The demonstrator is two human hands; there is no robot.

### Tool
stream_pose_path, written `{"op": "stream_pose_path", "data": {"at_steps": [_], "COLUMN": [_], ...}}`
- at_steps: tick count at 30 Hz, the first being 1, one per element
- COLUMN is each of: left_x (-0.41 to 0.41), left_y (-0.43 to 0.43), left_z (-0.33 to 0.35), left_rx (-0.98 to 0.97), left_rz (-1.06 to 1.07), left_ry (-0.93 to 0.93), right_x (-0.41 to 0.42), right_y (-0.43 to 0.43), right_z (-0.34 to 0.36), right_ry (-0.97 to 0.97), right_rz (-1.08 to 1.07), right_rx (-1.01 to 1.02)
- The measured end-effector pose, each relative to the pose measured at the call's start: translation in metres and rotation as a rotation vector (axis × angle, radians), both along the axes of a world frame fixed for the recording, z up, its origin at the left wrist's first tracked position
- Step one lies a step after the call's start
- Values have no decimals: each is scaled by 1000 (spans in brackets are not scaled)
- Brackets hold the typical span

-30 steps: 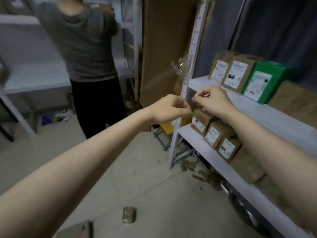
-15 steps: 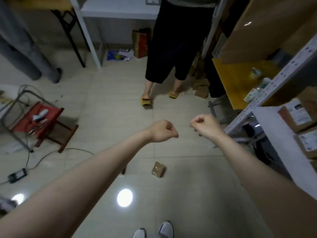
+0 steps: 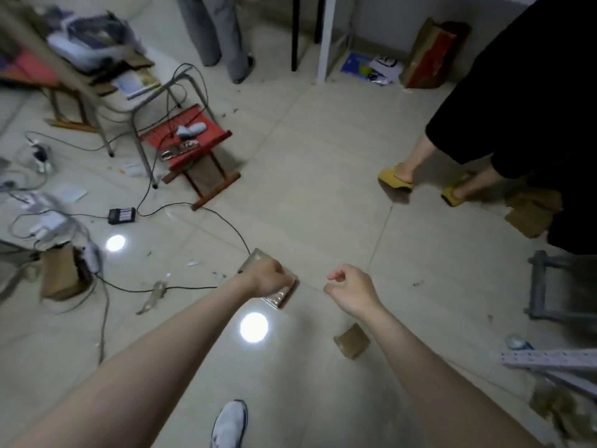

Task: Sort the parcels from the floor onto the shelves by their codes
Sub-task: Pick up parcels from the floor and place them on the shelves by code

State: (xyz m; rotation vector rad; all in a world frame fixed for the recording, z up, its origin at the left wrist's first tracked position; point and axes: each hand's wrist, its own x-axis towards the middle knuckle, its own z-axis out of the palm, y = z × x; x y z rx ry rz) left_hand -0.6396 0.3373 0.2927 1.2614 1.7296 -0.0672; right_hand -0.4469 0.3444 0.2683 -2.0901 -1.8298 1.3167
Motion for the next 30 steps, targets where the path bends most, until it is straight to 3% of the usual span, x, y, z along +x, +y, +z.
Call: {"op": "stream_pose_path", "data": {"at_steps": [7,21,25,30], "left_x": [-83,-146,-154,-163], "left_y": [14,21,15,13], "left_z": [-106,-341,-393,-413], "left_rx": [-52,4,-35,-51], "left_rz": [230,349,365,396], "left_ry": [87,-22,-62,-91], "right_x": [-80,-160,-166,-148], "right_y": [24,48,61,61], "right_z": [-118,-433,-490,-506], "right_ry": [-146,-497,-525,-628], "right_rz": [146,330,370,388], "right_rx": [-9,-77,-47,43]}}
